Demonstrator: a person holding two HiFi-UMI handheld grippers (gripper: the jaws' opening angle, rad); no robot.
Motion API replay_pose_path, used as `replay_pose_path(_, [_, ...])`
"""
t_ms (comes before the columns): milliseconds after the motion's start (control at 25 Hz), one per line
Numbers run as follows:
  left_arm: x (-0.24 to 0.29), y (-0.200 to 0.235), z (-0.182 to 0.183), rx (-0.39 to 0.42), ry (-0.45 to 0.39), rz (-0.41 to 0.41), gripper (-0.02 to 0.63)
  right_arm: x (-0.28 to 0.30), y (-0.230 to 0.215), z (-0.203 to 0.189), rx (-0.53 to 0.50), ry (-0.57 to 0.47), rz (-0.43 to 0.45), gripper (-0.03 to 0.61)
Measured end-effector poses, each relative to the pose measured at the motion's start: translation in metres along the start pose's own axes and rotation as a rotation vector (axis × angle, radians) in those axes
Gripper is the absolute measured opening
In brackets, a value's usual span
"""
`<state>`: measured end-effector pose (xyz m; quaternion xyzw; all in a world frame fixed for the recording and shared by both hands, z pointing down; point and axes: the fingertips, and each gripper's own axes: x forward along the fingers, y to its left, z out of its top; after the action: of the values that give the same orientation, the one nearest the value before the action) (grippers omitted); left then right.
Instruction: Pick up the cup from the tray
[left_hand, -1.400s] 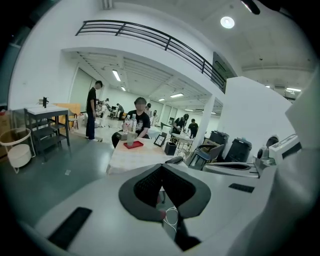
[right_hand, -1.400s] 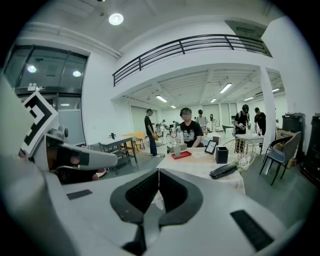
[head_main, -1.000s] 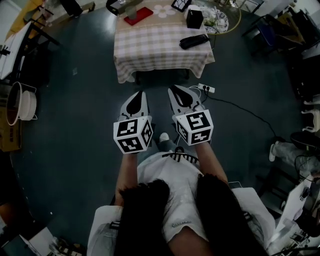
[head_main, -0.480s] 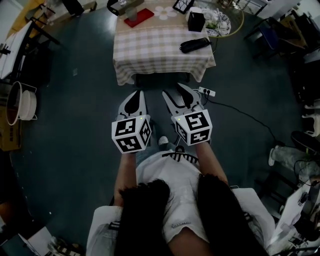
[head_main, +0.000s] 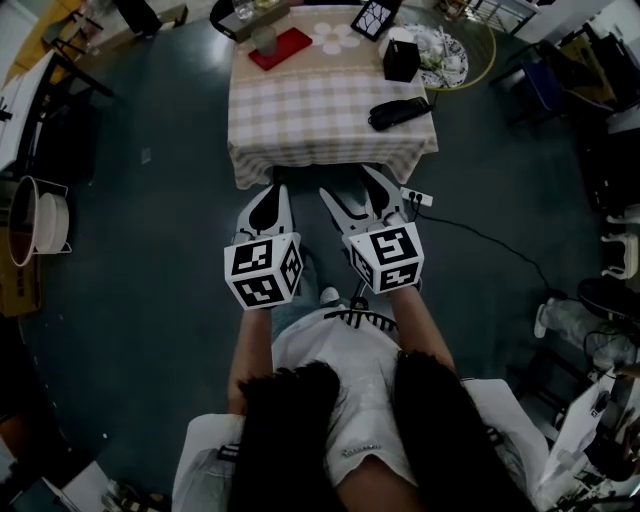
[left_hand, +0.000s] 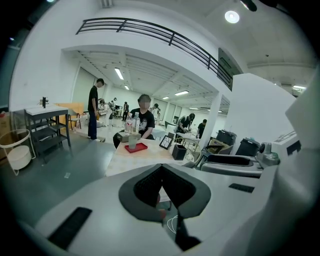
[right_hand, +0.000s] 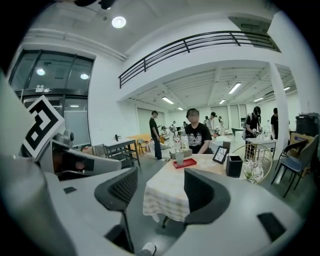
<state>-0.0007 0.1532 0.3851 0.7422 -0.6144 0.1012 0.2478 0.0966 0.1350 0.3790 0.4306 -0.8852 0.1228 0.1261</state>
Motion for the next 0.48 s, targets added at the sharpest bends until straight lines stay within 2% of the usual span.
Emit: replay_pose_path(480, [0.087,0.081,0.064,0.023,0.024,-0.027,0.006,0.119,-0.015,0.044,0.008,0.004,-0.046,0.319])
